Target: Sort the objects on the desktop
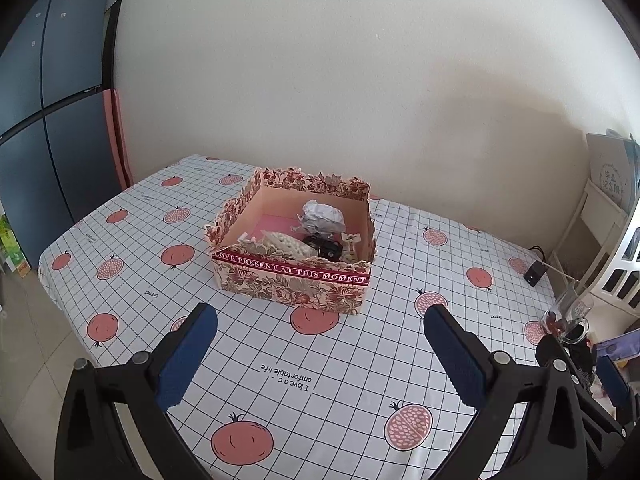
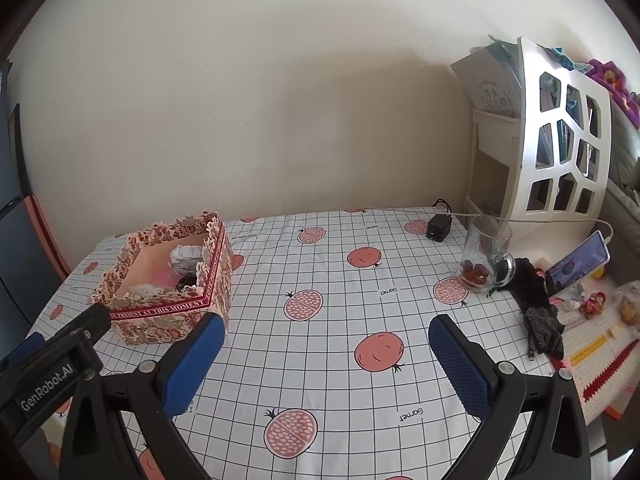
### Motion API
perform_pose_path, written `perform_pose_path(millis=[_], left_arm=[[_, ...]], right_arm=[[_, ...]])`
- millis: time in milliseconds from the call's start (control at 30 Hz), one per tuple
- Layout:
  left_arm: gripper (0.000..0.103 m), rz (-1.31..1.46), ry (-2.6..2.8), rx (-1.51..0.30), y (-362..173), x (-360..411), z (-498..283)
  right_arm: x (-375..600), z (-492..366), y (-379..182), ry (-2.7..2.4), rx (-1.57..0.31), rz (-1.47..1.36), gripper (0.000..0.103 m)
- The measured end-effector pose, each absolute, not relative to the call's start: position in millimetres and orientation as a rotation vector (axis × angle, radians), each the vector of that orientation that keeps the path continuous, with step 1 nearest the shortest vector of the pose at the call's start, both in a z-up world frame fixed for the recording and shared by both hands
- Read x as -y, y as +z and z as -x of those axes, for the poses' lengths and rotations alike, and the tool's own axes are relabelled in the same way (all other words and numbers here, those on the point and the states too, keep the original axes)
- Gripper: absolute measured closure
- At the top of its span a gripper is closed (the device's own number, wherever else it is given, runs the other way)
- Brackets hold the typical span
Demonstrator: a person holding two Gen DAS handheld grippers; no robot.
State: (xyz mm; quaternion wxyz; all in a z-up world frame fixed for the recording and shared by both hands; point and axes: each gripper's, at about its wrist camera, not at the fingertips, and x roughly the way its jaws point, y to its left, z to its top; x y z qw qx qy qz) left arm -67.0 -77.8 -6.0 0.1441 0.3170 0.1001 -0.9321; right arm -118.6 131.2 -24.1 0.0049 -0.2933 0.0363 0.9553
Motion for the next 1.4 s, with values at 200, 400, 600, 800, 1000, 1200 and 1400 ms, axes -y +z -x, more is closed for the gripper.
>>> perform_pose_path(millis=[200,400,600,800,1000,1200,1400], left_arm=[[0.0,-0.947,-2.673,-0.298,-9.1,80.2,69.7],[0.0,-0.974,-2.652,-0.269,-11.5,78.3,73.6],[0.0,-0.972,-2.631,-0.24,-11.4,76.8,73.8],[0.0,-0.997,-2.619,-0.233,-13.2,77.1,76.4],[0.0,-0.997,-2.605,-0.218,-13.2,76.2,76.3],[0.0,-0.991,-2.601,-0.209,-12.2,75.7,75.8],[0.0,-0.982,-2.592,-0.193,-11.5,74.1,75.2]], right_arm=[[-129.5,120.4,-25.1,2.992,-0.093,0.931,0.0],[-128.7,121.0,-26.5,2.987,-0.085,0.94,0.0],[-127.7,120.5,-25.7,2.988,-0.072,0.932,0.0],[-126.3,119.4,-25.5,2.987,-0.054,0.925,0.0],[-125.1,119.1,-25.2,2.99,-0.052,0.925,0.0],[-124.2,119.4,-24.5,2.989,-0.048,0.923,0.0],[-123.8,120.3,-24.3,2.988,-0.05,0.928,0.0]])
